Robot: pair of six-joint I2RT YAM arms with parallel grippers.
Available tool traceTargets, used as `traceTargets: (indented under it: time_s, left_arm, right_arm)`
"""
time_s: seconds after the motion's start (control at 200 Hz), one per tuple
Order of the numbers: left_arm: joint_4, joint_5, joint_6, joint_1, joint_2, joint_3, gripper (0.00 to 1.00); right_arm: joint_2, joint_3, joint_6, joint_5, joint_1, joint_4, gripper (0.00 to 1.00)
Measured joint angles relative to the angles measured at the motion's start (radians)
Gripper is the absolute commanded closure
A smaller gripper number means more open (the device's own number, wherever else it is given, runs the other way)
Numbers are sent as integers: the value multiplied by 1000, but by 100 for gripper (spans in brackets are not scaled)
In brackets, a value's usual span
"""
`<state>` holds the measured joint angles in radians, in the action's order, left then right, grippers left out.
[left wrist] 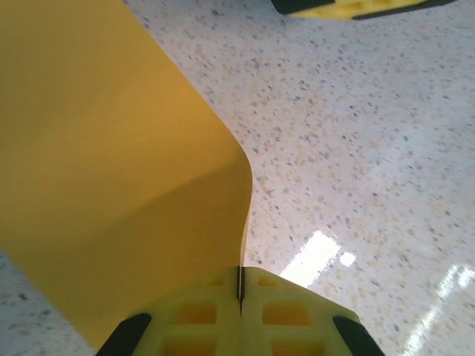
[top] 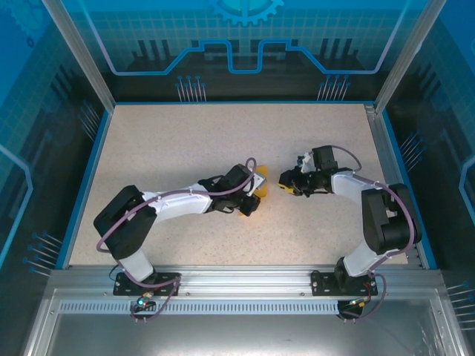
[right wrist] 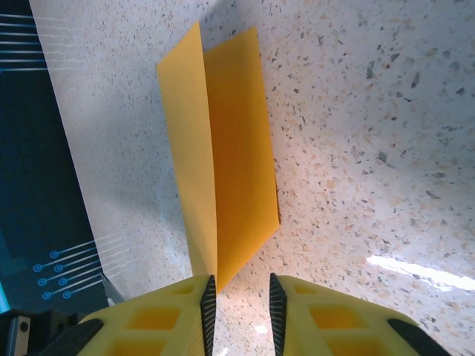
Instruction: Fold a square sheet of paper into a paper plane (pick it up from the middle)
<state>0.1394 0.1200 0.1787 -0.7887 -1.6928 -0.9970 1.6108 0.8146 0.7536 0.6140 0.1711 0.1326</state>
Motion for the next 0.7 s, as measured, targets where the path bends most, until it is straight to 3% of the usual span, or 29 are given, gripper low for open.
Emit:
traceTargets:
  time_s: [0.325,0.7]
  left_arm:
    - [1,196,30,63,-1,5,100]
    - [6,252,33,74,-35,5,100]
  right_arm:
    - [82,163,-29,-2,89,17,83]
    - [309,319,-41,-12,158,58,84]
